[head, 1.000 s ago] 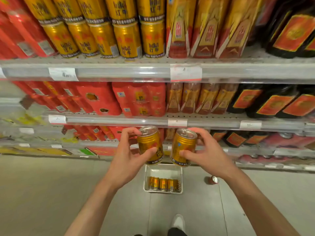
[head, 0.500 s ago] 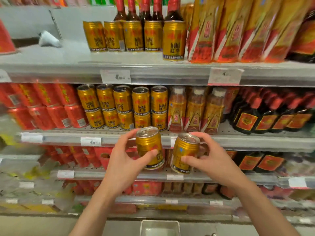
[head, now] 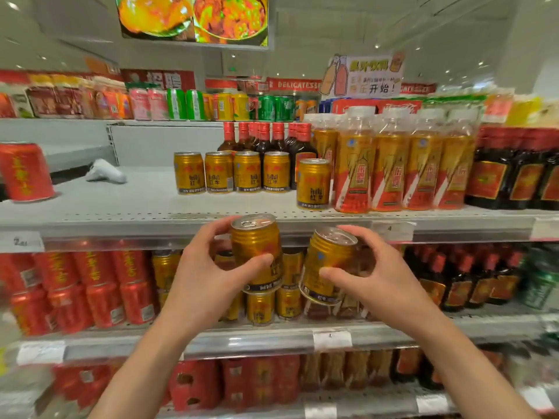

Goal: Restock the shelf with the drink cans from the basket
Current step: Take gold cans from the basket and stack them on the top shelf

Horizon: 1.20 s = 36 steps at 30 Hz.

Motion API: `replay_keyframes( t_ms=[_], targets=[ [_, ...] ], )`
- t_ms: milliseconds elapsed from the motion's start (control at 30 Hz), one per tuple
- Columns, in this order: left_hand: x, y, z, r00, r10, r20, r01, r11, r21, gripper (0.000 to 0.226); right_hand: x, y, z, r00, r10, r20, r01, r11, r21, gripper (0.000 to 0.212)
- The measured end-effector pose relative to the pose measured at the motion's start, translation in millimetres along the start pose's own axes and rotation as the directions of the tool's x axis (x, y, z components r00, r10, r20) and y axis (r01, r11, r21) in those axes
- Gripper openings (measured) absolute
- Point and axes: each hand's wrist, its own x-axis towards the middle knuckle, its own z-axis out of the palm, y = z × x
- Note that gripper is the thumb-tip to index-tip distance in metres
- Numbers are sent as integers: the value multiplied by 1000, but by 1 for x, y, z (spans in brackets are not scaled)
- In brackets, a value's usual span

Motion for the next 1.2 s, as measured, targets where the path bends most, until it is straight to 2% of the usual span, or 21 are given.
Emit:
replay_keyframes(
  t_ms=[167,333,600,767,967,1100,1200],
  targets=[
    [51,19,-26,996,83,-18,-82,995,57,73,45,-36,3,994,-101,-27,100,994,-35,70],
    [99,20,-38,992,119,-46,-113,986,124,77,93,-62,12,977,-207,-55,197,970,-143,77],
    [147,5,-32,998,58,24,-61,983,172,79,146,-66,29,945,-317,78,324,889,-323,79],
    [157,-12,-26,998,2,60,-14,981,191,83,162,-53,35,909,-405,97,393,757,-522,80],
    [159,-17,-26,993,50,105,-64,989,132,77,171,-46,34,876,-480,55,385,627,-677,78],
    [164,-23,-29,985,65,162,-91,984,155,62,174,-38,33,886,-459,65,380,641,-667,82],
    [171,-22,-29,981,61,182,-94,979,178,61,175,-36,32,899,-428,92,388,681,-621,83]
  ],
)
